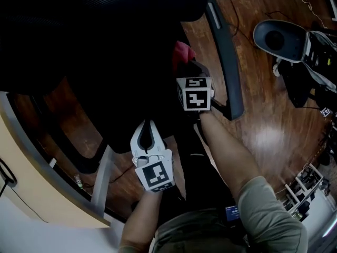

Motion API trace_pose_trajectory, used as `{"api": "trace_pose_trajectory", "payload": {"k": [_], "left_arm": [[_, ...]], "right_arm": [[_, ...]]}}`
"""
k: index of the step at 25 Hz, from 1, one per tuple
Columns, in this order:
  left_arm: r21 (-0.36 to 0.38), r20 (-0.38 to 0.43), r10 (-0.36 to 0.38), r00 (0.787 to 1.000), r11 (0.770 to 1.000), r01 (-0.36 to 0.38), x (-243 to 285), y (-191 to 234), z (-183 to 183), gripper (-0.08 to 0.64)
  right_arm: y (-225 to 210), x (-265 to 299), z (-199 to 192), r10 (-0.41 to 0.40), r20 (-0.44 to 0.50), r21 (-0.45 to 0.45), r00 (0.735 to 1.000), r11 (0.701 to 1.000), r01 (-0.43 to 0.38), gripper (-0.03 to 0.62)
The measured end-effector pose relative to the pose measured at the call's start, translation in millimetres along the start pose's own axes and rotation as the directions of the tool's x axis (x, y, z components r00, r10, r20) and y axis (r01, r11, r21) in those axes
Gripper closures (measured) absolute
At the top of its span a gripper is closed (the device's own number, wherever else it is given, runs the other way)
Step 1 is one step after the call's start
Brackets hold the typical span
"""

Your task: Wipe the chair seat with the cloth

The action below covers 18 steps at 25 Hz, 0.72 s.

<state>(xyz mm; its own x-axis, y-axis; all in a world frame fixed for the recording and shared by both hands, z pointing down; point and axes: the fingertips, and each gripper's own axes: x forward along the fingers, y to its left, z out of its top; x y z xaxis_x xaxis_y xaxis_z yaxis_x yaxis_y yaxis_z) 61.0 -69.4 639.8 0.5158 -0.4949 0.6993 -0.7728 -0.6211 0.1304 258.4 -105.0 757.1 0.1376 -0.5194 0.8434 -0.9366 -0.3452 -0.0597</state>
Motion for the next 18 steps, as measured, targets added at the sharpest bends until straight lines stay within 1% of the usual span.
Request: {"api": "trace_pose_trajectory", "payload": {"k": [5,9,12,14,16,18], "left_arm": [[0.027,-0.018,-0.002,1.0,1.0,0.003,14,-18,-1,0.555],[0.029,-0.011,0.019,1.0,0.999,-0.019,32,-27,2,0.555],[0.008,0.001,0.038,0.999,0.999,-0.038,44,-32,5,0.555],[-0.006,0.006,0.055,0.998,0.998,-0.055,41,-29,9,0.555],[-0.026,0.011,0.078,0.997,0.997,-0.078,31,-22,11,0.555],[-0.051,0.021,0.107,0.994,0.993,-0.106,15,-12,11,0.555]], "right_arm": [[-27,-8,-22,-0.053,-0.006,0.132,0.999,0.99,0.054,0.528],[-40,0,-30,-0.051,-0.007,0.197,0.999,0.979,0.052,0.528],[-49,8,-30,-0.045,-0.012,0.205,0.999,0.978,0.047,0.529],[-49,6,-24,-0.047,-0.009,0.205,0.999,0.978,0.048,0.529],[-45,-3,-14,-0.047,0.012,0.184,0.999,0.982,0.043,0.529],[-31,-17,-3,-0.026,0.043,0.137,0.999,0.99,0.02,0.529]]}}
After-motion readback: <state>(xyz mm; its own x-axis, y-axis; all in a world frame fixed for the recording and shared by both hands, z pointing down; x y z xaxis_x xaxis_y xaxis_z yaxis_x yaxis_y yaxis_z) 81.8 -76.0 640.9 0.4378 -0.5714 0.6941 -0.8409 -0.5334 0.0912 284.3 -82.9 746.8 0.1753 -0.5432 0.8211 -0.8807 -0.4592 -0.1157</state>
